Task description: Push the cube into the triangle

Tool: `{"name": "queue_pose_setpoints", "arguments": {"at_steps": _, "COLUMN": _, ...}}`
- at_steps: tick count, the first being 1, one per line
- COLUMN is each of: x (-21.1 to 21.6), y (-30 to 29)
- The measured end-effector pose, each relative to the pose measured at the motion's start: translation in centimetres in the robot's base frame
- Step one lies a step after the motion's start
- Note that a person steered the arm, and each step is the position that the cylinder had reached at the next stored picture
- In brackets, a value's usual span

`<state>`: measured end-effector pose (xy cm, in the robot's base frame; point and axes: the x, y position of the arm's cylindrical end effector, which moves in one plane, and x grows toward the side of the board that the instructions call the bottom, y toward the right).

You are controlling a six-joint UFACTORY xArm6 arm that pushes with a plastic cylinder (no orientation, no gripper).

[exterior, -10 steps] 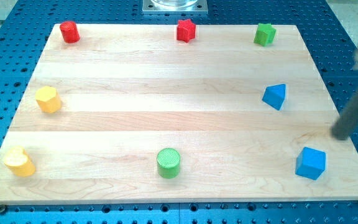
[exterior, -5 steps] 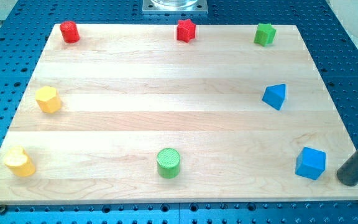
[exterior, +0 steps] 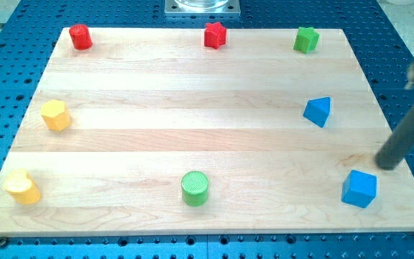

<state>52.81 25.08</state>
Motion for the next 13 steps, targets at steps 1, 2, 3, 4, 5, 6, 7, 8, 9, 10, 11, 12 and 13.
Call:
{"name": "queue_pose_setpoints", "arguments": {"at_steps": 1, "x": -0.1, "y": -3.0}}
{"name": "queue_pose_setpoints", "arguments": {"at_steps": 2, "x": -0.2, "y": -3.0}}
{"name": "queue_pose_setpoints", "arguments": {"at_steps": 3, "x": -0.2, "y": -3.0}}
{"name": "queue_pose_setpoints", "arguments": {"at_steps": 4, "x": -1.2, "y": -5.4}}
{"name": "queue_pose_setpoints", "arguments": {"at_steps": 5, "x": -1.1, "y": -4.8}}
{"name": "queue_pose_setpoints", "arguments": {"at_steps": 6, "x": -1.1, "y": -1.5}}
{"name": "queue_pose_setpoints", "arguments": {"at_steps": 7, "x": 1.7, "y": 3.7}}
{"name": "queue_pose_setpoints", "arguments": {"at_steps": 8, "x": 6.1, "y": 4.2}}
{"name": "queue_pose_setpoints", "arguments": {"at_steps": 9, "x": 7.1, "y": -1.0}}
{"name": "queue_pose_setpoints", "arguments": {"at_steps": 10, "x": 5.0, "y": -7.8}}
{"name": "queue_pose_setpoints", "arguments": {"at_steps": 11, "x": 3.2, "y": -10.7}}
{"name": "queue_pose_setpoints", "arguments": {"at_steps": 12, "x": 3.4, "y": -14.1}}
{"name": "queue_pose_setpoints", "arguments": {"at_steps": 13, "x": -2.4, "y": -12.0}}
